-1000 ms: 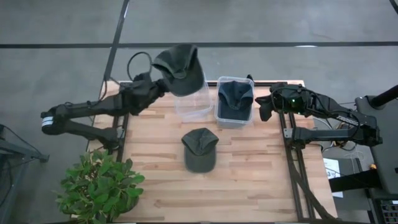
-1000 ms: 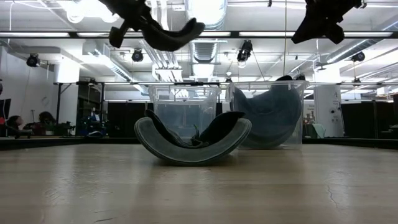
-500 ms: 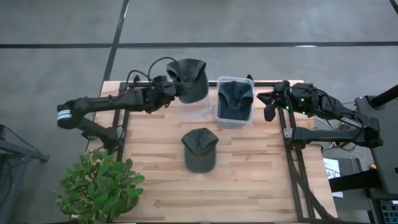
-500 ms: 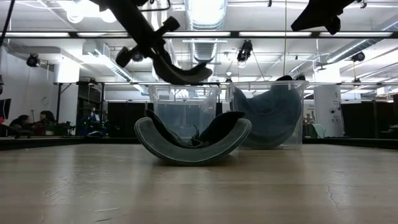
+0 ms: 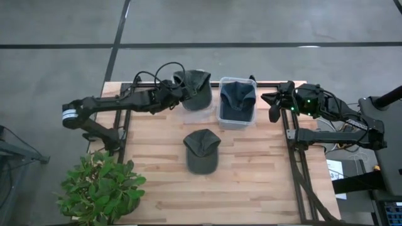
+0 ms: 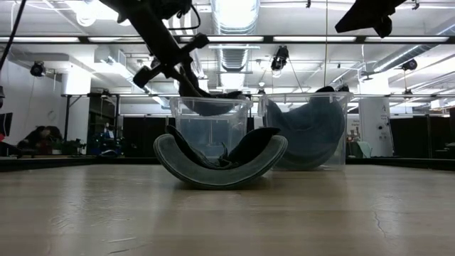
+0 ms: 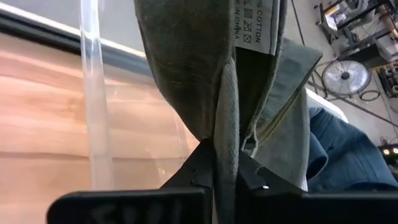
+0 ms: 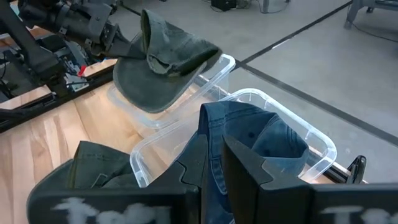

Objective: Pick & Place hat
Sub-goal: Put the top gray cap into the left transparent bin

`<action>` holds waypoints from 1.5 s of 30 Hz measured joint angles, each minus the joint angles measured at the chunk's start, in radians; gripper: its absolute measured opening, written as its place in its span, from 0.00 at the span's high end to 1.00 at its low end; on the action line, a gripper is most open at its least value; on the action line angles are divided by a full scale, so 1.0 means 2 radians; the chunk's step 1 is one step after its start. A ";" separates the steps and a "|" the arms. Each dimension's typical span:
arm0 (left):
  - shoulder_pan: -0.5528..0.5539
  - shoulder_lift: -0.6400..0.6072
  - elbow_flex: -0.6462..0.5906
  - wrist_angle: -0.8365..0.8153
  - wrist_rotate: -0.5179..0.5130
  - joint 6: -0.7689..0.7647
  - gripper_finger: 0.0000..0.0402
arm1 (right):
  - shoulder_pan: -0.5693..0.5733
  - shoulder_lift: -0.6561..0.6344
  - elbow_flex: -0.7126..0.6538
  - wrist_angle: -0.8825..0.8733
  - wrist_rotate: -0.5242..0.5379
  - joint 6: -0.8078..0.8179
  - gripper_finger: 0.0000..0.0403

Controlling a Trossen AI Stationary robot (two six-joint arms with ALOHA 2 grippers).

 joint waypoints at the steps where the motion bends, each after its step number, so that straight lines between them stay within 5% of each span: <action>1: 0.000 0.001 0.000 0.000 0.002 -0.001 0.94 | 0.000 0.000 0.000 0.000 0.000 0.000 0.89; 30: 0.009 0.018 -0.001 -0.003 -0.013 -0.008 0.92 | 0.000 0.000 0.000 0.000 0.000 0.000 0.89; 45: 0.009 0.018 -0.001 0.002 0.017 0.048 0.92 | 0.000 0.000 0.000 0.000 0.000 0.000 0.89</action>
